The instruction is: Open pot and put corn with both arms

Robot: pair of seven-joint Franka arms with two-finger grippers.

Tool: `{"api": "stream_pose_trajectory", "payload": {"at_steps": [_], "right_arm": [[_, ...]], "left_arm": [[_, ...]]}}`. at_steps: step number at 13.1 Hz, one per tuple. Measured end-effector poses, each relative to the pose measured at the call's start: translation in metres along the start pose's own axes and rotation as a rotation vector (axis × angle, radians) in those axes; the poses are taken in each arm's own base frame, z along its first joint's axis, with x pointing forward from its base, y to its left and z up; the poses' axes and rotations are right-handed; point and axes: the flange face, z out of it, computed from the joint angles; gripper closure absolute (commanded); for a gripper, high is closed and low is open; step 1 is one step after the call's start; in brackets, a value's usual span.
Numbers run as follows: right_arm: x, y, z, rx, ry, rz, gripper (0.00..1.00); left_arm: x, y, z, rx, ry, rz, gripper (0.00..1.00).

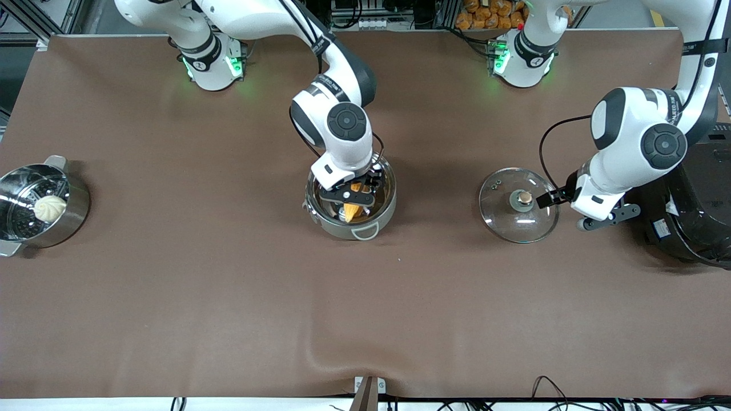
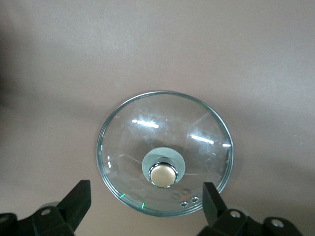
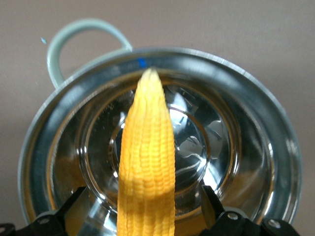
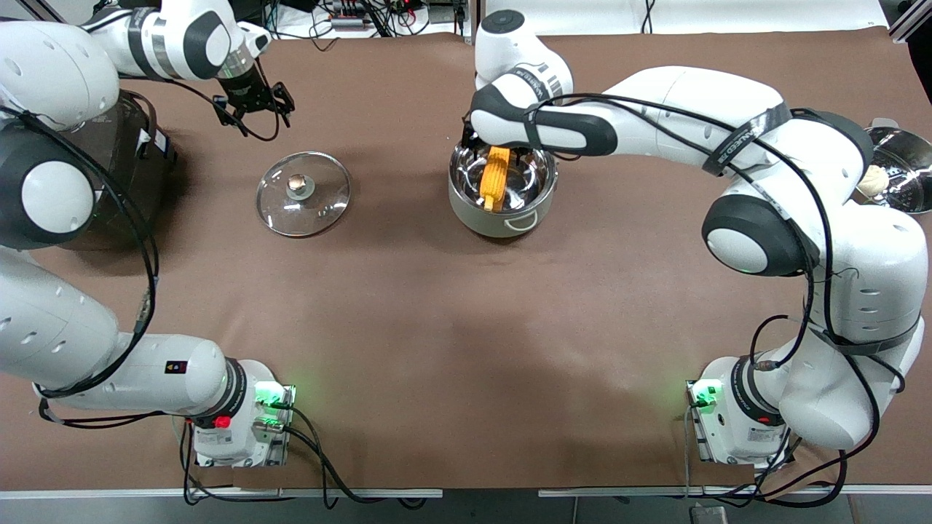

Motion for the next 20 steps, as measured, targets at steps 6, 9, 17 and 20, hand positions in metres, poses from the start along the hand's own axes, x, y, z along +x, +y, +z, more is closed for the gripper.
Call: {"api": "stream_pose_trajectory", "payload": {"at_steps": [6, 9, 17, 20], "right_arm": [[0.081, 0.131, -0.162, 0.065, 0.012, 0.110, 0.00], [0.106, 0.262, -0.251, 0.062, -0.003, 0.015, 0.00], [0.138, 0.487, -0.305, 0.032, 0.050, -0.165, 0.00], [0.135, 0.506, -0.301, 0.004, 0.040, -0.194, 0.00]], "left_arm": [[0.009, 0.006, -0.073, 0.010, -0.017, 0.004, 0.00], [0.003, -0.005, -0.118, 0.007, -0.001, -0.010, 0.00], [-0.014, -0.029, -0.187, -0.006, 0.052, 0.093, 0.00], [-0.023, -0.025, -0.207, -0.008, 0.068, 0.124, 0.00]]}}
